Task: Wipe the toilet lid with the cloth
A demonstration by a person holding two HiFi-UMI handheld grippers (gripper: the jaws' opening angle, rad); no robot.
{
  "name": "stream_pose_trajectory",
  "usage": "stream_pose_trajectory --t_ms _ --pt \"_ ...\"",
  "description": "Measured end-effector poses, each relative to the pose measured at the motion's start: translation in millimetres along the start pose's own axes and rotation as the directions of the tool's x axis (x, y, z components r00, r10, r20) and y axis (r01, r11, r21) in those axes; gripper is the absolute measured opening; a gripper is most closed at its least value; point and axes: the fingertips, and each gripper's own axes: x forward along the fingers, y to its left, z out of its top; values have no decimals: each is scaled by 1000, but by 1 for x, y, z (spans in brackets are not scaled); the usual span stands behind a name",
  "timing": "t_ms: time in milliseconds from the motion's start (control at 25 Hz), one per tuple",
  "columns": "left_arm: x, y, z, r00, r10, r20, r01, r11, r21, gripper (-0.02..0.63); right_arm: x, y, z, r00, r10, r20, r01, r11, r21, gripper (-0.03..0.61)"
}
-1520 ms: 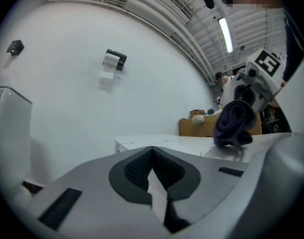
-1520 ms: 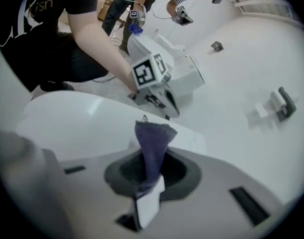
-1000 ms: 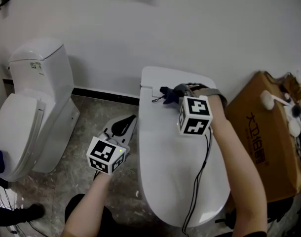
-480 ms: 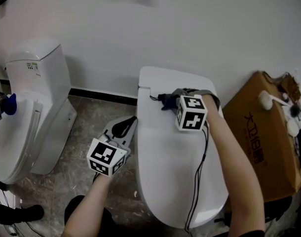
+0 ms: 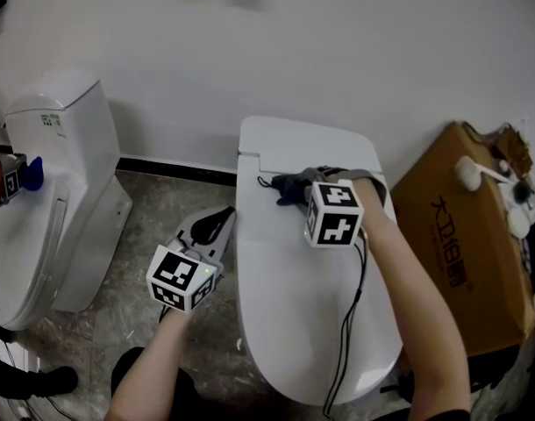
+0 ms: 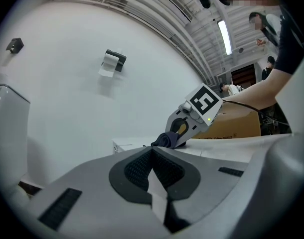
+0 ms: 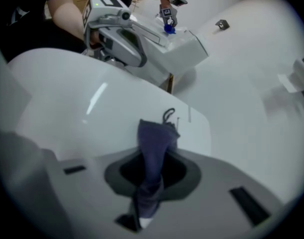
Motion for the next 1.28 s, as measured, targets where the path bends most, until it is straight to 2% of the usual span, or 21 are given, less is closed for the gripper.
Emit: stream_pose_trajectory --t_ms 280,1280 --pt "3 -2 -4 1000 -4 -6 4 1000 4 15 -9 18 4 1000 25 5 -25 1000 4 63" --pt "4 -11 -2 1000 -18 -13 19 1000 20 15 -49 76 23 1000 21 15 -21 1000 4 63"
